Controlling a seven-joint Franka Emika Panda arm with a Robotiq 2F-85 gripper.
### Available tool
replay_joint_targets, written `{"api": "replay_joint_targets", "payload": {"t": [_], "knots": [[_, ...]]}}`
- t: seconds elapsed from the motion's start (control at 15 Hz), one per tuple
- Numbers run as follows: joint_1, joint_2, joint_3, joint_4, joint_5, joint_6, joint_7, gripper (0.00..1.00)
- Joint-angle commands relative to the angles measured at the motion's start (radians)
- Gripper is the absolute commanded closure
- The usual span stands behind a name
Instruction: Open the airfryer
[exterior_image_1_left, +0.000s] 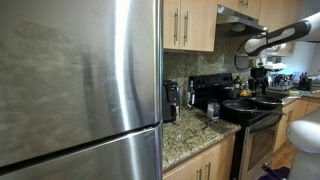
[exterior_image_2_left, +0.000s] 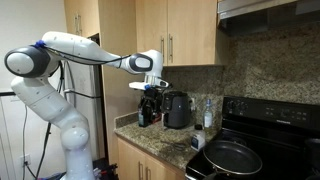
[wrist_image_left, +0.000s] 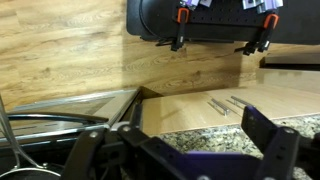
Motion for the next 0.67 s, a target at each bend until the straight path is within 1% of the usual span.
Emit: {"api": "replay_joint_targets", "payload": {"t": [0.0,0.07,0.13,0.27,0.4,0.53,0.6], "knots": [[0.027,0.052,0.038,-0.067,-0.042,0.036,-0.003,0.0],[0.061,0.037,0.066,-0.125,-0.014,0.076,0.005,0.0],[0.094,0.025,0.082,-0.154,0.027,0.1,-0.013,0.0],[0.168,0.027,0.13,-0.211,0.116,0.19,-0.015,0.0],[0.238,0.037,0.192,-0.249,0.237,0.351,0.047,0.0],[0.264,0.051,0.235,-0.254,0.296,0.5,0.113,0.0],[0.266,0.041,0.241,-0.255,0.295,0.534,0.114,0.0]]}}
